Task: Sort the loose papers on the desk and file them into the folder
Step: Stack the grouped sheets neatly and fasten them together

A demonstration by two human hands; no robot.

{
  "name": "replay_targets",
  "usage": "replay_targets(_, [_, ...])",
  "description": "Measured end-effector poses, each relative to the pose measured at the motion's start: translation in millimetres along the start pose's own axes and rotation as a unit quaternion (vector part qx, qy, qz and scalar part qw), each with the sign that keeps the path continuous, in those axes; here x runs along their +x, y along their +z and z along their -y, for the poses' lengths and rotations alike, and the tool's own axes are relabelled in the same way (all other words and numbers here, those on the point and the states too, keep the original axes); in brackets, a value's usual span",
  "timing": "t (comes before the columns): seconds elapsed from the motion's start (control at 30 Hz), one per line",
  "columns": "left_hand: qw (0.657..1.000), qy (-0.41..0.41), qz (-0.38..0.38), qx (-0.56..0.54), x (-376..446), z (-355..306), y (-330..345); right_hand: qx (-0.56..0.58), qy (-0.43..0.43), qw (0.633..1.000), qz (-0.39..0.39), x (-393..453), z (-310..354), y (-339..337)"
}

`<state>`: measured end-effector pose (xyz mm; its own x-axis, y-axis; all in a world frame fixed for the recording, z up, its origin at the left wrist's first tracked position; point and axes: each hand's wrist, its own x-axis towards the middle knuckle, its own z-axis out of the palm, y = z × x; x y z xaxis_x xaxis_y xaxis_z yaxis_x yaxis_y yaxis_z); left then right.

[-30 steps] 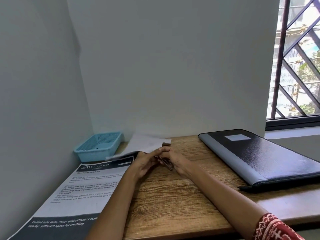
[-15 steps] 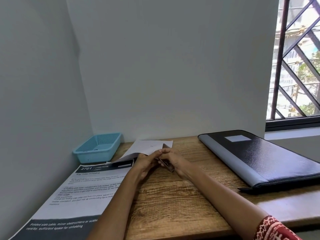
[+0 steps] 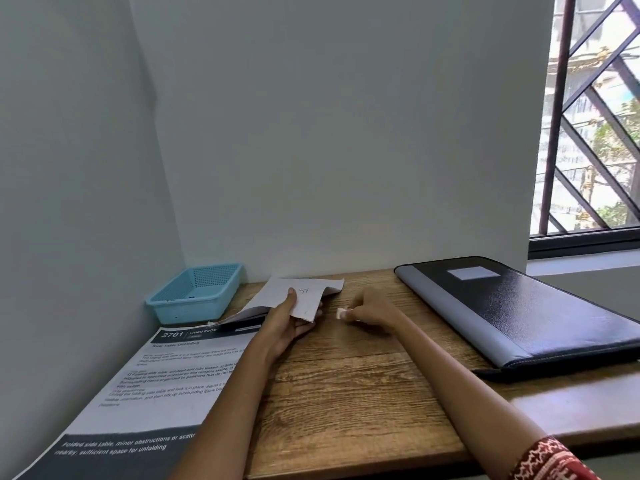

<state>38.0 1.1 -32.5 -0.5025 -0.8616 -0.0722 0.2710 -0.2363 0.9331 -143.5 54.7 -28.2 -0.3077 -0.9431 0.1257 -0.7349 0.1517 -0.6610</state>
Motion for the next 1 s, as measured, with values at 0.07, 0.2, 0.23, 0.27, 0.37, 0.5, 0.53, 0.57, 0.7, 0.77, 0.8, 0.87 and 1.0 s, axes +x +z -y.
replay_targets(0.07, [1.0, 0.002, 0.006, 0.01, 1, 1, -1, -0.161, 0.018, 0.983, -0.088, -1, -7, -3])
replay_targets(0.2, [1.0, 0.006, 0.016, 0.001, -1, 1, -2, -0.237, 0.036, 0.957, -0.163, 3, -20, -5])
replay_targets(0.23, [1.0, 0.005, 0.018, -0.001, -2, 1, -2, -0.228, 0.033, 0.957, -0.174, 4, -21, -5])
replay_targets(0.27, [1.0, 0.002, 0.02, 0.0, -3, 1, -2, -0.218, 0.026, 0.958, -0.184, 4, -21, -4])
replay_targets(0.37, [0.999, -0.016, 0.024, 0.017, -5, 1, 0, -0.182, -0.006, 0.961, -0.206, 5, -20, 0])
replay_targets(0.5, [0.997, -0.015, 0.009, 0.081, -9, 3, 4, -0.148, -0.039, 0.964, -0.218, 5, -23, 2])
replay_targets(0.53, [0.995, -0.004, -0.001, 0.1, -11, 3, 5, -0.135, -0.044, 0.964, -0.223, 4, -24, 3])
replay_targets(0.57, [0.994, 0.01, -0.014, 0.108, -13, 3, 6, -0.121, -0.049, 0.965, -0.228, 3, -24, 4])
replay_targets(0.7, [0.98, 0.097, -0.112, 0.131, -19, 5, 12, -0.085, -0.065, 0.967, -0.233, -3, -22, 4])
replay_targets(0.77, [0.927, 0.169, -0.206, 0.265, -22, 4, 14, -0.067, -0.077, 0.962, -0.253, -8, -23, 2])
replay_targets(0.8, [0.896, 0.203, -0.236, 0.316, -24, 2, 15, -0.06, -0.078, 0.96, -0.262, -10, -23, 0])
replay_targets(0.87, [0.877, 0.253, -0.247, 0.324, -28, -9, 19, -0.045, -0.082, 0.958, -0.271, -13, -23, -3])
replay_targets(1.0, [0.899, 0.316, -0.218, 0.212, -37, -45, 31, 0.006, -0.104, 0.95, -0.295, -19, -17, -12])
